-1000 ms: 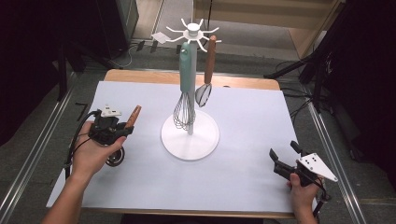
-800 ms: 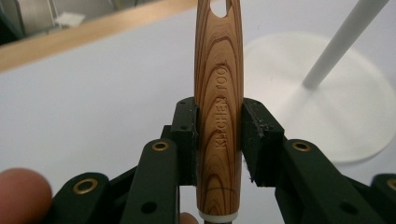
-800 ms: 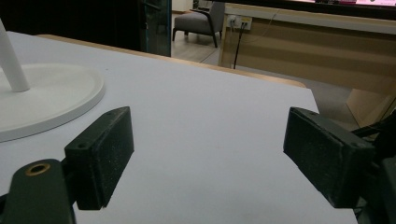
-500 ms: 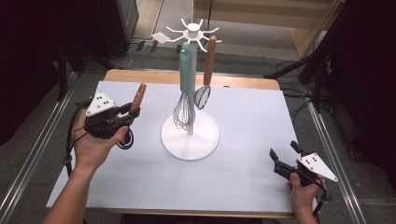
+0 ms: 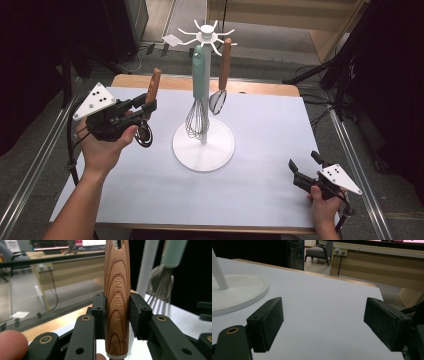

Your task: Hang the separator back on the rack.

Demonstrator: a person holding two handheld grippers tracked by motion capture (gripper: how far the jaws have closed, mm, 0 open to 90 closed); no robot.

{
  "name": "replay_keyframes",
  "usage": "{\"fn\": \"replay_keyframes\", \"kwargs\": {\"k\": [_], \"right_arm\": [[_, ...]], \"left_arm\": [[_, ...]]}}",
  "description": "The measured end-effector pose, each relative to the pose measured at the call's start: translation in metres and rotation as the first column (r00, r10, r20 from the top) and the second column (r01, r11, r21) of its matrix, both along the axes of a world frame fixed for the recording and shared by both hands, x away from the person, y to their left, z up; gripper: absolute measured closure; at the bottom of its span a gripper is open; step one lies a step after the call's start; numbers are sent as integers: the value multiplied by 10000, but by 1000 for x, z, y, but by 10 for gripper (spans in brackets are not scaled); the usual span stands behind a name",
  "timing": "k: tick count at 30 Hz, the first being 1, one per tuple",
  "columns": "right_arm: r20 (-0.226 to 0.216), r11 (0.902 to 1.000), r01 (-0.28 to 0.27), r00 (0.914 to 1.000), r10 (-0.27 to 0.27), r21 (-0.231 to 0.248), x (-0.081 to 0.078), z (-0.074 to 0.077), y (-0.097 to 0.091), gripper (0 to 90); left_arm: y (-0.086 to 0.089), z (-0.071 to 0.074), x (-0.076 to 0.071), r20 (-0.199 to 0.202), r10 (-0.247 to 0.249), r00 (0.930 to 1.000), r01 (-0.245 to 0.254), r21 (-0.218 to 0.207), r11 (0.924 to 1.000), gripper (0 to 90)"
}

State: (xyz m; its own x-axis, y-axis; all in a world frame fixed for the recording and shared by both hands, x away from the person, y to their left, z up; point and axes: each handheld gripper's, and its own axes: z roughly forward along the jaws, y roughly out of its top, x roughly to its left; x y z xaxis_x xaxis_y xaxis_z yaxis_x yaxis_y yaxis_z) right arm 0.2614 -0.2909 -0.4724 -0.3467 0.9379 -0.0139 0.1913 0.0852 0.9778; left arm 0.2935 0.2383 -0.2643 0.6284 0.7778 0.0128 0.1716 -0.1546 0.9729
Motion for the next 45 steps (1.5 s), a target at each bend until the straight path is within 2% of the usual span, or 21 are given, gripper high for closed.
{"fn": "replay_keyframes", "kwargs": {"k": [5,10,15,24,28,31,35,40,45], "right_arm": [[-8,10000,-1,10000,1,-9,0,0,0,170],[6,10000,-16,10000,16,-14,0,0,0,170],[41,10000,-32,10000,32,-1,0,0,0,170],[29,10000,-35,10000,35,22,0,0,0,171],[25,10000,-35,10000,35,27,0,0,0,171],[34,10000,-43,10000,43,31,-1,0,0,170],[33,10000,-59,10000,59,16,-1,0,0,171],[32,10000,-49,10000,49,27,0,0,0,171],[23,10000,-58,10000,58,-3,-1,0,0,171]], "left_arm": [[-10,17,-2,426,-402,9983,406,-93,9991,698],[-19,32,0,802,-578,9951,604,-293,9977,698],[-23,43,4,962,-721,9927,772,-503,9957,698],[-32,51,9,1156,-891,9893,981,-750,9923,698],[-37,53,12,1123,-922,9894,1001,-662,9928,698],[-38,52,15,1092,-943,9895,1029,-762,9918,697],[-41,49,19,920,-1103,9896,1172,-731,9904,697],[-44,45,25,733,-1446,9868,1513,-949,9839,695],[-46,39,30,869,-1666,9822,1764,-1208,9769,692]]}}
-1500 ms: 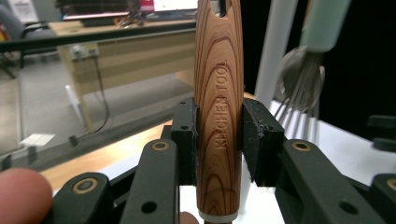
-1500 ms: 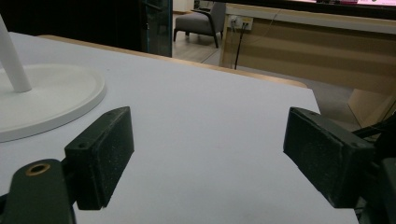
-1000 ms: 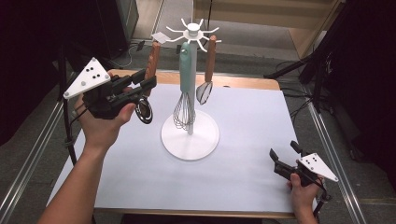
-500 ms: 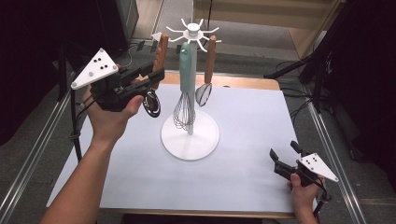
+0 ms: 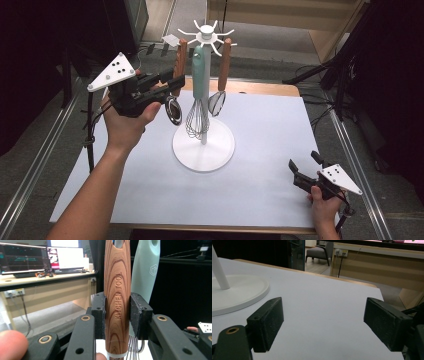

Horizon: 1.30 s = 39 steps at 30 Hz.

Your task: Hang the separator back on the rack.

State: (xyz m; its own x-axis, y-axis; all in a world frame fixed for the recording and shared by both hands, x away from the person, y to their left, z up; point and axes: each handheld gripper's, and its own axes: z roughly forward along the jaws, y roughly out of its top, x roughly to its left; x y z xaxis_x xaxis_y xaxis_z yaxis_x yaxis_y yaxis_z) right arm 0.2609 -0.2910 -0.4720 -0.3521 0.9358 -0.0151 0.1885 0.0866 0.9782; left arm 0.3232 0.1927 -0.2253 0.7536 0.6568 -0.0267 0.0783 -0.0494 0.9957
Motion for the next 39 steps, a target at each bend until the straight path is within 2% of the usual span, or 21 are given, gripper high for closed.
{"fn": "replay_keyframes", "kwargs": {"k": [5,7,11,15,18,20,22,24,28,30,33,35,37,39], "right_arm": [[2,10000,1,10000,-1,4,0,0,0,171],[-1,10000,10,10000,-10,22,0,0,0,171],[1,10000,-4,10000,4,6,0,0,0,171],[0,10000,2,10000,-2,-2,0,0,0,171],[-16,10000,6,10000,-6,8,0,0,0,171],[-12,10000,4,10000,-4,5,0,0,0,171],[-14,10000,8,10000,-8,4,0,0,0,170],[-13,10000,6,10000,-6,4,0,0,0,170],[-7,10000,13,10000,-13,7,0,0,1,170],[-14,10000,17,10000,-17,6,0,0,1,170],[-30,10000,19,10000,-19,29,0,0,1,170],[-31,10000,27,10000,-26,18,0,0,1,170],[-32,10000,26,10000,-26,8,0,0,1,170],[-33,10000,29,10000,-29,0,0,0,1,170]], "left_arm": [[0,-4,1,75,-59,10000,59,24,10000,674],[1,-8,1,223,-134,9997,135,-14,9999,570],[7,-18,1,73,-186,9998,187,-229,9996,532],[15,-29,-1,110,-84,9999,88,-328,9994,471],[21,-36,-4,257,186,9995,-179,-250,9995,413],[26,-43,-7,457,590,9972,-582,-188,9981,355],[31,-51,-10,608,1043,9927,-1042,-39,9945,306],[35,-59,-14,571,1433,9880,-1434,-21,9897,245],[45,-74,-21,472,1892,9808,-1889,-127,9819,147],[51,-85,-25,502,2090,9766,-2083,-178,9779,141],[58,-99,-30,556,2502,9666,-2506,-9,9681,116],[62,-107,-32,471,2582,9649,-2585,5,9660,103],[66,-116,-35,323,2452,9689,-2447,-193,9694,102],[67,-125,-37,320,2454,9689,-2457,43,9693,59]]}}
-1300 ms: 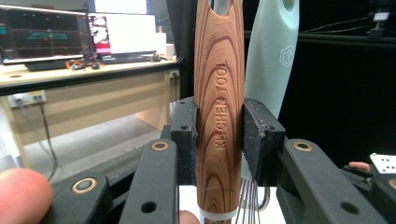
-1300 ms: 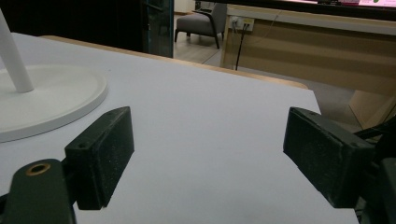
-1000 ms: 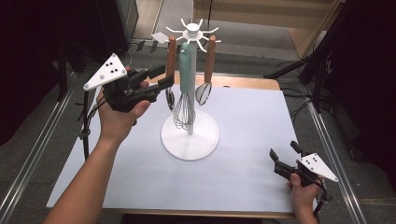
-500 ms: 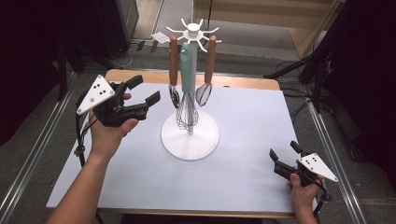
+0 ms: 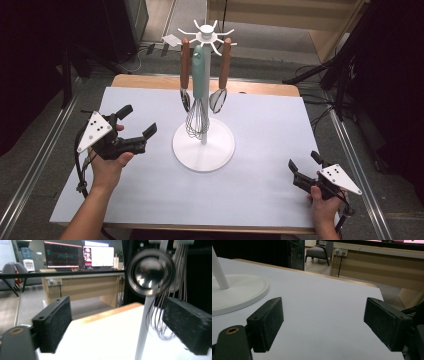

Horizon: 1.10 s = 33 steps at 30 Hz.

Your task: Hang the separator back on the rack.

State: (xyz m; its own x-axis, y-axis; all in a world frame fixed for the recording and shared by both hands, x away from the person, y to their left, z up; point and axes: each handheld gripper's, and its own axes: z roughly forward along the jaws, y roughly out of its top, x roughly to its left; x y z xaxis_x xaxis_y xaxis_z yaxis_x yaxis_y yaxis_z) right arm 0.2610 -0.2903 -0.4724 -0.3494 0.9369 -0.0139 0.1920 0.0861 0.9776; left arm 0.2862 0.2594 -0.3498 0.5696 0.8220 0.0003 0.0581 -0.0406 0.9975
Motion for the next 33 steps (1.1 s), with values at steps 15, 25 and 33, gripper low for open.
{"fn": "replay_keyframes", "kwargs": {"k": [15,25,33], "right_arm": [[26,10000,-2,10000,2,-19,0,0,0,169],[18,10000,33,10000,-33,-41,0,0,0,169],[11,10000,25,10000,-25,-85,0,0,1,169]], "left_arm": [[28,-66,-18,-893,1050,9905,-1011,468,9938,0],[47,-93,-25,-1100,1856,9764,-1791,670,9816,0],[62,-112,-27,-1789,2292,9568,-2140,1006,9716,0]]}}
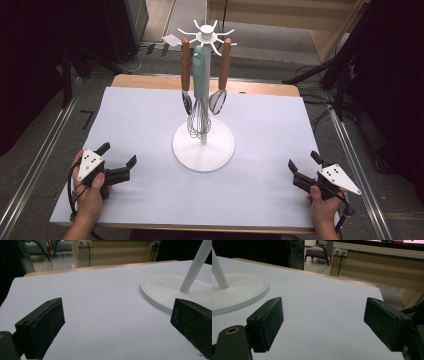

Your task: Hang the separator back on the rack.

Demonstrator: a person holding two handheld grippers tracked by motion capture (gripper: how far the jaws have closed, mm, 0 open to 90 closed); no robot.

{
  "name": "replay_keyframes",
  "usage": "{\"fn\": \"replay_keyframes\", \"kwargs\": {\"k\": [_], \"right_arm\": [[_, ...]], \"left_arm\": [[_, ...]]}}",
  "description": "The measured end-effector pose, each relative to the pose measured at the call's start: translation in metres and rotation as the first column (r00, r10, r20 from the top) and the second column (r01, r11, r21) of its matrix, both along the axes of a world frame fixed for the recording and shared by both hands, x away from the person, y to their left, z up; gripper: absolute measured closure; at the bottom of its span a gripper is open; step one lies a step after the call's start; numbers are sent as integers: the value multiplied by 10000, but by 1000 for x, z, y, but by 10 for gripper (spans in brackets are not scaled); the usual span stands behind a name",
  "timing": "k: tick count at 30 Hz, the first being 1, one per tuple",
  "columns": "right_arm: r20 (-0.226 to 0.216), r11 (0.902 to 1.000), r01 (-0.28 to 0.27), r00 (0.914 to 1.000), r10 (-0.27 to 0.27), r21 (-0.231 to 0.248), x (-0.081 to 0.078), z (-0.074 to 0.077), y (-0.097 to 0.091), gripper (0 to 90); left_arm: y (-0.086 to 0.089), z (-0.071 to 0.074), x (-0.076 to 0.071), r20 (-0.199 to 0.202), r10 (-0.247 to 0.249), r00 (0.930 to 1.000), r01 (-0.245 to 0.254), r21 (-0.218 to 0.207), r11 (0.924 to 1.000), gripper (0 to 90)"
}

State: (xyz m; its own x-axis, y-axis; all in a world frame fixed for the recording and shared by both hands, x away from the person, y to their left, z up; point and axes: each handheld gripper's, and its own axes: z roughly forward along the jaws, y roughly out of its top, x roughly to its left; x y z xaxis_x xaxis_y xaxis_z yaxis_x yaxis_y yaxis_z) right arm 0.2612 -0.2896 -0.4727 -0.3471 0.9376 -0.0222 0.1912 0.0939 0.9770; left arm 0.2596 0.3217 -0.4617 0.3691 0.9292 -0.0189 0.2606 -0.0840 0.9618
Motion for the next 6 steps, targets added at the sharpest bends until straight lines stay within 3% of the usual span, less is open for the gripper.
{"fn": "replay_keyframes", "kwargs": {"k": [6], "right_arm": [[10,10000,34,10000,-34,-14,0,0,0,168]], "left_arm": [[-2,-2,0,48,68,10000,-69,192,9998,0]]}}
